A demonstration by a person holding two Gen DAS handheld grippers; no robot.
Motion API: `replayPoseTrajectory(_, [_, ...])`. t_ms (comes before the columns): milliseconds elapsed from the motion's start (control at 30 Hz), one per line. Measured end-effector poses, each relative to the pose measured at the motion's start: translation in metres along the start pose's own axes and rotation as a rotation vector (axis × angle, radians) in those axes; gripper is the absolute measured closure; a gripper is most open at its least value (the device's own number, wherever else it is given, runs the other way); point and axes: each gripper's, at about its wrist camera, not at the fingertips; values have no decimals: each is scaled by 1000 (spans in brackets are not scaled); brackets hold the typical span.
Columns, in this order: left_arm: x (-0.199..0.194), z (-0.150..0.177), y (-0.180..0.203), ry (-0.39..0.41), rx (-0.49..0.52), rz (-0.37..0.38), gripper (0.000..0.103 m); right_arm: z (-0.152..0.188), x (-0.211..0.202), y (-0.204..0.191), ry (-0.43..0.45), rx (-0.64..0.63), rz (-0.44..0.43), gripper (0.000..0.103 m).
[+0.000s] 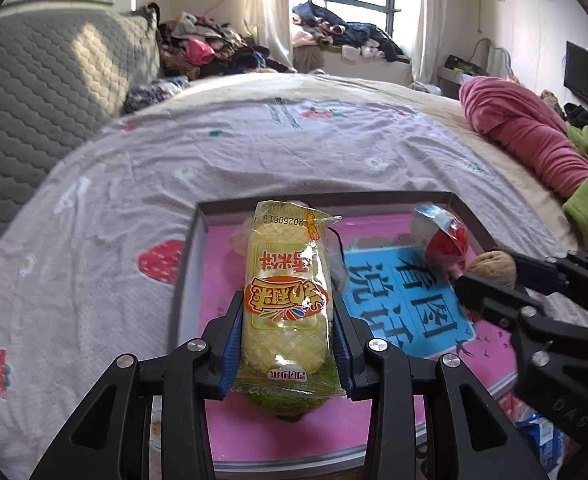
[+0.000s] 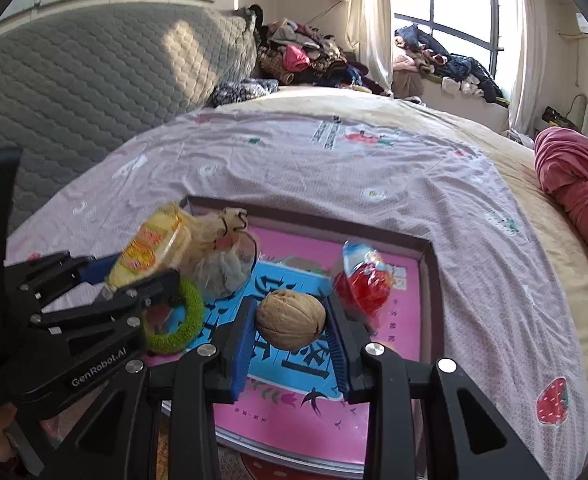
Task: Organize objects
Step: 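Lower the cake pack and walnut into the tray and open both tools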
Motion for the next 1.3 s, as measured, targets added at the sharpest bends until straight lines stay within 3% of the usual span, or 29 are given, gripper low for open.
replayPoseTrajectory(533, [23, 12, 3, -53, 16, -2, 63, 15, 37, 3, -128, -8, 28, 69])
replayPoseTrajectory(1300, [31, 15, 2, -62, 11, -6, 62, 26, 58, 9, -200, 27, 36, 68])
Point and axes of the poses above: each gripper's, at about its wrist camera, not at the fingertips, and x roughly the way its jaws point, y to its right, z to its underside, and after that the axes turned 15 degrees about -z, right-handed
